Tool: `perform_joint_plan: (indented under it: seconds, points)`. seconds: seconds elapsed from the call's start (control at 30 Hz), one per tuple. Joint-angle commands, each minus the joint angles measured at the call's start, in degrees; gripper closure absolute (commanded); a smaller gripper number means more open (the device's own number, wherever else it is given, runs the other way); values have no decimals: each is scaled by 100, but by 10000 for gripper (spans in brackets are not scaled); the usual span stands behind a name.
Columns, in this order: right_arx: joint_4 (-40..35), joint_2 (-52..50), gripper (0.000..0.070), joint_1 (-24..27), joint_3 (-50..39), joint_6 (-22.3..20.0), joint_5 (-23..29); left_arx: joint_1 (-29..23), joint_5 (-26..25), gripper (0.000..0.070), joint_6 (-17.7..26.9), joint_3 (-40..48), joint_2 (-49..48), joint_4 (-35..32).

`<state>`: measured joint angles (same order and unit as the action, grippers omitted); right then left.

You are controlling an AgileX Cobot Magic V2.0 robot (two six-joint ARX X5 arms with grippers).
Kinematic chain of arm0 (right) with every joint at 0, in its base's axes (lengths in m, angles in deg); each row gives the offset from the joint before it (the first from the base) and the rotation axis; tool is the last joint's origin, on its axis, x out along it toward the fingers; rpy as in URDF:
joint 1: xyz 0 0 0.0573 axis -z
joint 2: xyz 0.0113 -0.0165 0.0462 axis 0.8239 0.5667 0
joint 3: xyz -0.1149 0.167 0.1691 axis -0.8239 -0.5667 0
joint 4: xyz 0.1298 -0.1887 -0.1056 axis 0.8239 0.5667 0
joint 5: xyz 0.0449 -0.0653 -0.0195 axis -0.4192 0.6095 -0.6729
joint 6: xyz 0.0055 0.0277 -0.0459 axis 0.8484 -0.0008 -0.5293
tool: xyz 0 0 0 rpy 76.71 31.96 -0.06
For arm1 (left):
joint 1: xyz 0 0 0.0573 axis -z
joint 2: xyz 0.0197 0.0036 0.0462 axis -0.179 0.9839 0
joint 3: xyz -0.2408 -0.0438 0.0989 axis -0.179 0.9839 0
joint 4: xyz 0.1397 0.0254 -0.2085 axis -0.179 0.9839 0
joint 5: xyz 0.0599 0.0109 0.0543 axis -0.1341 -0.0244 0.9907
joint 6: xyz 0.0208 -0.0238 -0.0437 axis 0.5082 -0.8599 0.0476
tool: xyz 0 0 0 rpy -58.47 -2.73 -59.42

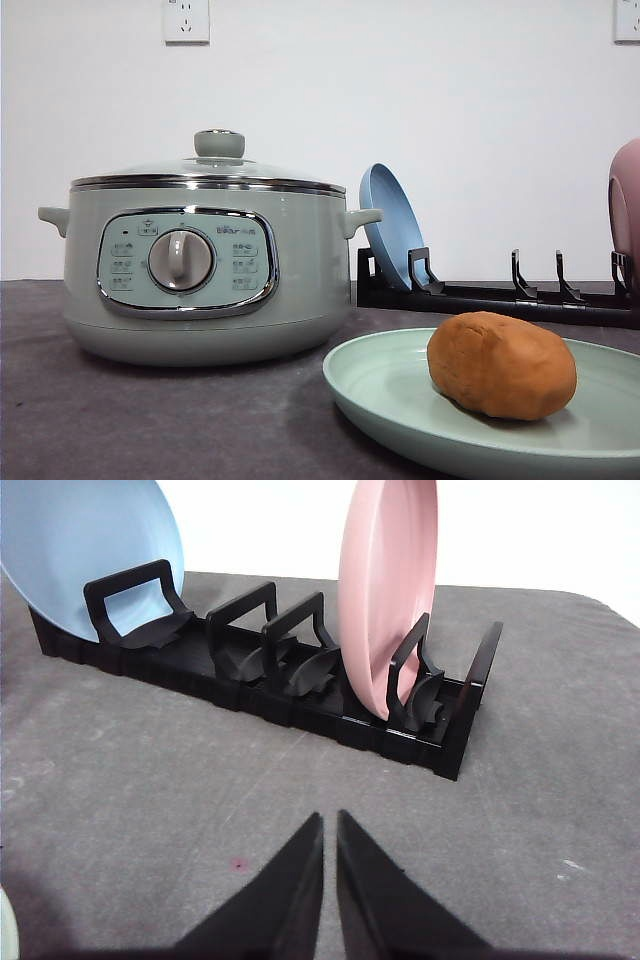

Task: Transfer potato from steamer to green plate

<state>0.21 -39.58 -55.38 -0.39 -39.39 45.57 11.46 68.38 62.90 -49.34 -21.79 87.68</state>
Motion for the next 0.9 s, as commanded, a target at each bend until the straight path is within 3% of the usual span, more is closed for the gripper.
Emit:
perform_joint_plan:
  seconds: [0.0, 0.87]
  points:
    - [-63, -4, 689, 13, -26, -4, 9, -7, 35, 674, -35, 116, -2, 39]
    - [-65, -4, 689, 13, -26, -4, 11, -7, 35, 675, -35, 116, -2, 39]
